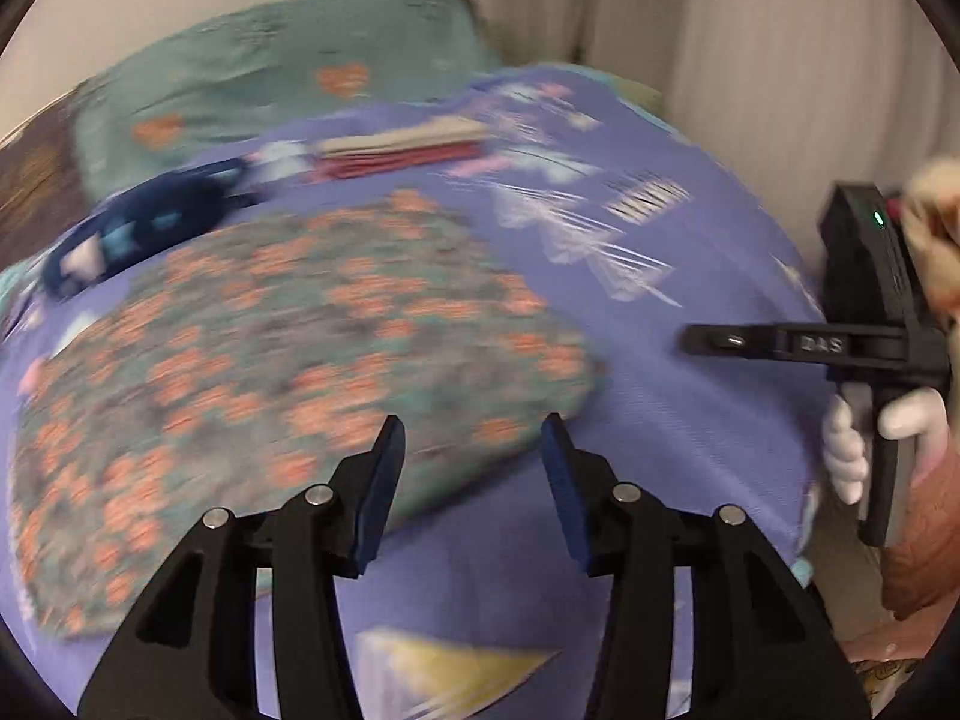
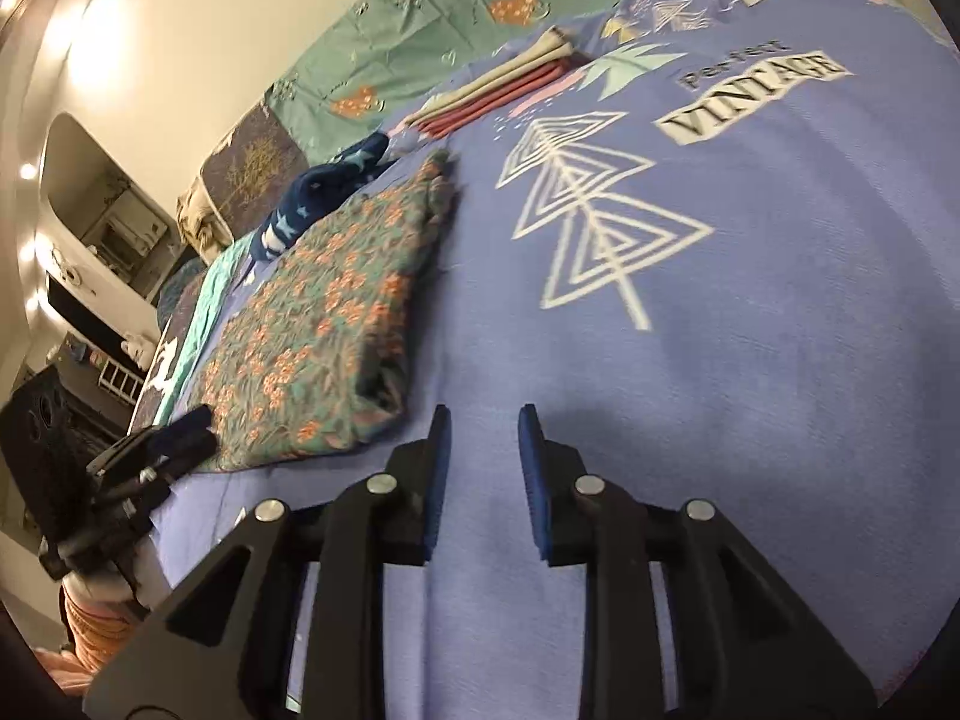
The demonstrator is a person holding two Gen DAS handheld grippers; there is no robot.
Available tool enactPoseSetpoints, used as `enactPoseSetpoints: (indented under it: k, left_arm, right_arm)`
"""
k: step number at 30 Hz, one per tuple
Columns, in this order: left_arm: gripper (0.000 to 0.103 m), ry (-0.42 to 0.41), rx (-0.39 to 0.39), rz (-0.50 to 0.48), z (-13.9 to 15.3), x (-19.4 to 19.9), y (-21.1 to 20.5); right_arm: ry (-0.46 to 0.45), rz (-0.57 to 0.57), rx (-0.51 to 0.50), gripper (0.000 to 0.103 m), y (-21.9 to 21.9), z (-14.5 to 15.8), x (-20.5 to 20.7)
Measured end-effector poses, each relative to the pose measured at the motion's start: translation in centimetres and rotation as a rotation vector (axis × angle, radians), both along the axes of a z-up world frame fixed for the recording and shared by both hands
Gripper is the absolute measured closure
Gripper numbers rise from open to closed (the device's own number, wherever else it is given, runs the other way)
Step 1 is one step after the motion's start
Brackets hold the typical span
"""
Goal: Fold small clothes
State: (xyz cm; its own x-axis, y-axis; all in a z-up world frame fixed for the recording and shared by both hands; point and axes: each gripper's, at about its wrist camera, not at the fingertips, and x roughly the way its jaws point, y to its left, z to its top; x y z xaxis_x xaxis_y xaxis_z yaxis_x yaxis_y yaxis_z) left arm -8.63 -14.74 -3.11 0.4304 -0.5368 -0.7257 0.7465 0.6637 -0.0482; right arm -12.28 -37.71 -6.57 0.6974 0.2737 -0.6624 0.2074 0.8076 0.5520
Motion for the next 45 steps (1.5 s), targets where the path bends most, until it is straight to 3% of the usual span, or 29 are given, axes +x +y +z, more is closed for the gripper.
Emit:
enactPoseSetpoints:
  k: [3,5,8,10,12,13,15,21,26,32,37,41,45]
  left_arm:
    - [0.048,-0.002,0.06,-0.06,-1.1,-0.8,-4.8]
    - [0.048,0.0,0.099,-0.042,-1.6,-0.3,-7.2]
    - [0.048,0.038,0.088,0.005,-1.6,1.3,-8.9]
    - [0.048,-0.011,0.1,0.038,-1.6,2.1,-10.0]
    - [0.055,-0.064,0.167,0.088,-2.1,2.5,-9.7]
    - [0.062,-0.06,0.18,0.101,-2.4,3.0,-9.3]
    - [0.066,0.002,0.185,0.137,-3.0,4.3,-7.6]
    - [0.065,0.082,0.123,0.216,-2.9,6.2,-3.5]
    - [0.065,0.167,0.051,0.16,-2.8,6.0,-3.7]
    - [0.064,0.204,0.056,0.091,-3.7,5.4,-5.3]
    - [0.067,0.212,0.063,0.07,-3.8,5.2,-5.6]
    - [0.089,0.213,0.062,0.035,-3.6,4.9,-5.6]
    - [0.096,0.216,0.058,0.004,-3.6,4.7,-5.7]
  right_arm:
    - [-0.006,-0.045,0.005,0.075,-1.7,-0.3,-1.1]
    - [-0.008,-0.058,0.006,0.075,-2.6,-0.5,-1.5]
    - [-0.013,-0.059,0.018,0.07,-3.4,-1.0,-2.0]
    - [-0.015,-0.053,0.034,0.069,-3.7,-1.4,-2.1]
    - [-0.019,-0.048,0.046,0.069,-3.8,-1.6,-2.1]
    - [-0.023,-0.042,0.051,0.069,-3.9,-1.6,-2.0]
    - [-0.03,-0.033,0.052,0.068,-4.0,-1.5,-2.1]
    - [-0.035,-0.006,0.041,0.064,-4.1,-1.1,-1.0]
    - [-0.045,0.062,-0.005,0.064,-3.5,0.3,1.3]
    - [-0.04,0.171,-0.081,0.063,-2.8,2.7,6.8]
    - [0.02,0.281,-0.058,0.062,-2.0,2.2,13.8]
    - [0.077,0.304,-0.022,0.062,-1.6,0.7,18.8]
    - [0.141,0.306,0.072,0.061,-1.7,-1.8,23.4]
